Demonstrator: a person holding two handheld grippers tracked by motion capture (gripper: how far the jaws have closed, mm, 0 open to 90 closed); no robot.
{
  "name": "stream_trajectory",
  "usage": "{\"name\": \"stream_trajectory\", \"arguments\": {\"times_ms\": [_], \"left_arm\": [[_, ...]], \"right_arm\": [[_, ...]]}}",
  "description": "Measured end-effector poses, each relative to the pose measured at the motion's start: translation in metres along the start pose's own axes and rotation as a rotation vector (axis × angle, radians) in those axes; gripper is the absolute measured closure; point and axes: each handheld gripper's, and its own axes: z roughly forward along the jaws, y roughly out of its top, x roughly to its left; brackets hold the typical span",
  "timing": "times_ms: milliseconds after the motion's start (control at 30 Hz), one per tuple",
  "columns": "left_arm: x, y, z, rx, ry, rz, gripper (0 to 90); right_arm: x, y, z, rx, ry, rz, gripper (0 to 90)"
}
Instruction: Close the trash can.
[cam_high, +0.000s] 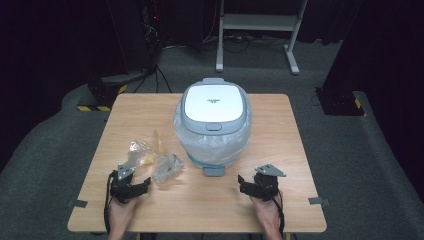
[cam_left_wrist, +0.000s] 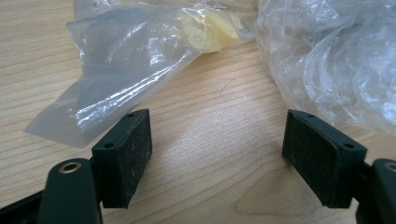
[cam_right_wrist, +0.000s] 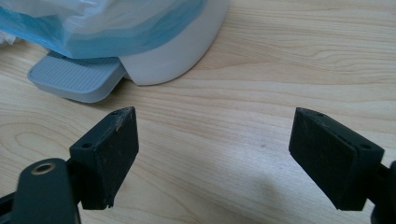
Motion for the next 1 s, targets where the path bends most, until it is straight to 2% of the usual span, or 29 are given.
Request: {"name": "stream_trajectory", "arguments": {"times_ms": [200, 700, 1000], "left_arm": [[0.0, 0.0, 0.0, 0.0, 0.0, 0.0, 24.2], [0.0, 0.0, 0.0, -0.001, 0.0, -0.001, 24.3], [0.0, 0.0, 0.0, -0.004, 0.0, -0.004, 24.2]], "right_arm": [[0.01, 0.001, 0.004, -0.012, -0.012, -0.003, 13.5], [0.032, 0.01, 0.02, 0.001, 0.013, -0.019, 11.7], [0.04, 0.019, 0.027, -0.014, 0.025, -0.024, 11.0]]}}
